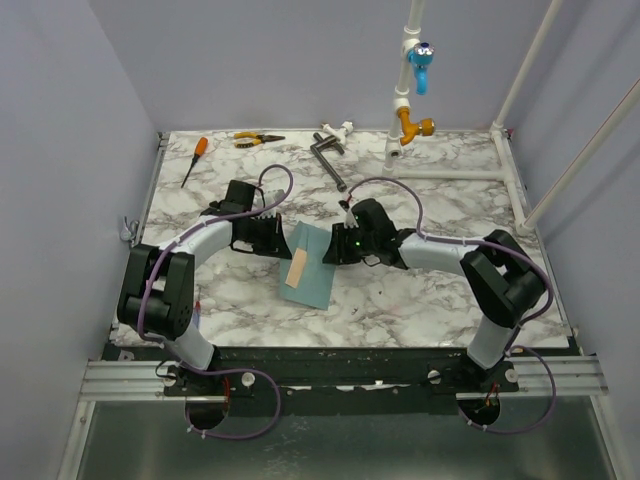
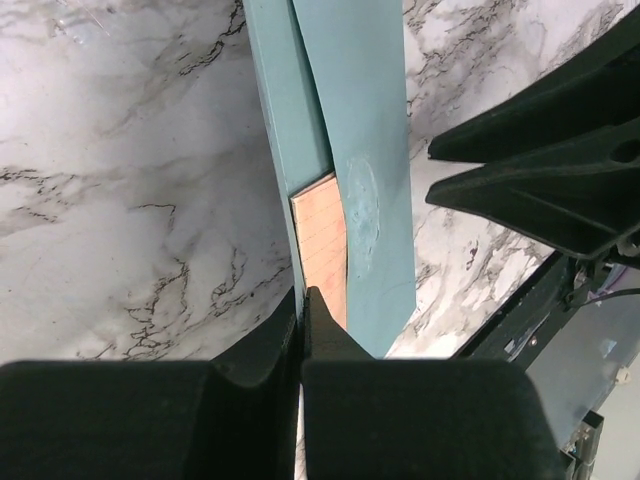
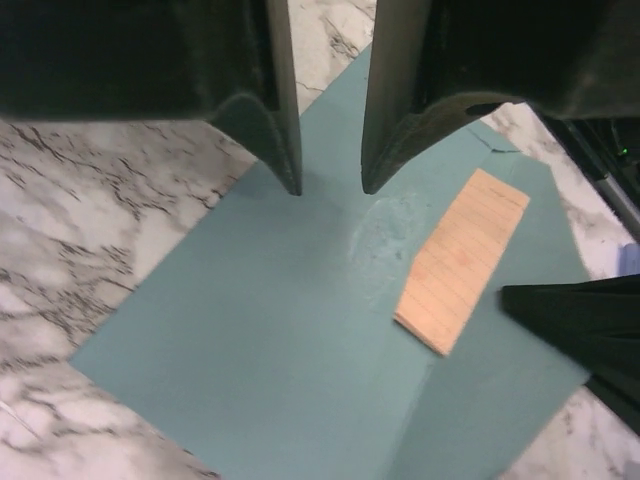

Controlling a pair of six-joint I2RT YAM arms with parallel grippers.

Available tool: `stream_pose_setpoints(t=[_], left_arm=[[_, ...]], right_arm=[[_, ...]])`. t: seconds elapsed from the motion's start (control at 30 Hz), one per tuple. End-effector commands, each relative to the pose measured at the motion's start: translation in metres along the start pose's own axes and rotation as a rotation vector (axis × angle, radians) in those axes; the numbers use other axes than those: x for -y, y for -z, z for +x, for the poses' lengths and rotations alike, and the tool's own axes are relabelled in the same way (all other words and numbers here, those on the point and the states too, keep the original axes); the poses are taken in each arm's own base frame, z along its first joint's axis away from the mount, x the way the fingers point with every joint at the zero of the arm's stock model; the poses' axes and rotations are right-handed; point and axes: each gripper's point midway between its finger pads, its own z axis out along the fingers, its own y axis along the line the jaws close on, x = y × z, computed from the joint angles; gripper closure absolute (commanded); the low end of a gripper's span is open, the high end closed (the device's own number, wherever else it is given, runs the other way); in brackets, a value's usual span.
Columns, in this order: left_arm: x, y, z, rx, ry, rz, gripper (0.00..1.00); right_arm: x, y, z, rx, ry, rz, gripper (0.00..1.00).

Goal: Place the letter into the envelope and seal it

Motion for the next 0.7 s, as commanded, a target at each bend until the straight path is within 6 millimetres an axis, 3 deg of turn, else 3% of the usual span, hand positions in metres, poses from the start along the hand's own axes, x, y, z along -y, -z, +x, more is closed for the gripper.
stream_pose_setpoints(t=[0.0,0.3,0.5,0.67], left_arm=[[0.002,0.000,0.001,0.008,-0.038,-0.004,1.00],[0.007,0.001,0.002,0.012,-0.044,0.001,1.00],[0.010,0.001,0.002,0.013,-0.040,0.011,1.00],[0.010,0.000,0.002,0.012,-0.039,0.016,1.00]], right_arm=[[-0.044,-0.004,-0.020,0.043,0.010,-0.147,0.70],[-0.080,-0.035,-0.039,0.049,-0.010,-0.253,0.84],[-0.077,-0.053,-0.028,0.005,-0.023,-0.216,0.90],[-0.078,-0.066,-0.007,-0.058,-0.005,-0.217,0.92]])
